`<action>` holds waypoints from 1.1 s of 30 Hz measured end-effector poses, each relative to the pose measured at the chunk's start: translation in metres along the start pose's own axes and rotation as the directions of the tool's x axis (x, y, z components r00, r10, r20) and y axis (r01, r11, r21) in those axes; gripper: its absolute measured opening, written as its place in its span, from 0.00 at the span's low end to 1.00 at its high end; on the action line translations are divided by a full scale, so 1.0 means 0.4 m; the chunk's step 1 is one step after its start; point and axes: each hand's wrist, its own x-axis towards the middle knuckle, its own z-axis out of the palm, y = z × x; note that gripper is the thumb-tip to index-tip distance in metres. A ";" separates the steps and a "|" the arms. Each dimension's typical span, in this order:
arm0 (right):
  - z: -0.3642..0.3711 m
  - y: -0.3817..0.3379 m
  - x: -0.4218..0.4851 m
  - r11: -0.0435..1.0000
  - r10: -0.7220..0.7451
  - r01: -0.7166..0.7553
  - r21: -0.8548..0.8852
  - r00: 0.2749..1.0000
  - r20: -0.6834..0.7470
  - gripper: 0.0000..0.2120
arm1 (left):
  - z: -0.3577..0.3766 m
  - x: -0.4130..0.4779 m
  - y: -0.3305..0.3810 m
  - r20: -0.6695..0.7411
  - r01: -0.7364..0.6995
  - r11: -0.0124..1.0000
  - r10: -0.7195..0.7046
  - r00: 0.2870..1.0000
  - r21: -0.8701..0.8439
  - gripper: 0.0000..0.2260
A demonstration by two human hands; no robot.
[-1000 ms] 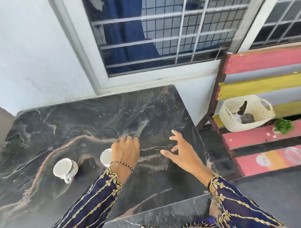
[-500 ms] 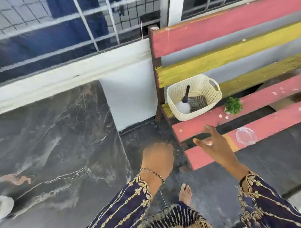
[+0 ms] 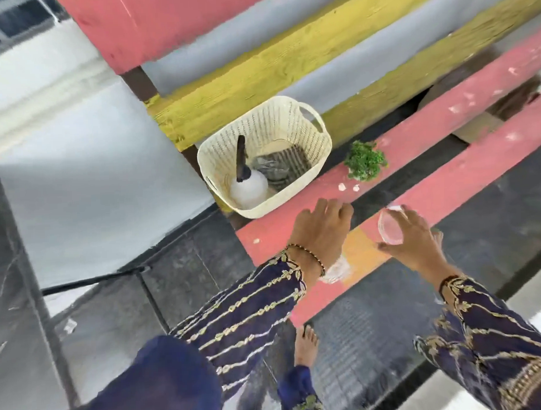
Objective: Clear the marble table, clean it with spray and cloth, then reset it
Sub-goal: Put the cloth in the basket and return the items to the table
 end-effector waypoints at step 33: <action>0.055 -0.053 -0.047 0.999 0.026 -0.027 0.038 1.000 0.010 0.46 | 0.073 0.190 -0.039 -0.038 0.039 0.959 -0.051 0.998 -0.280 0.16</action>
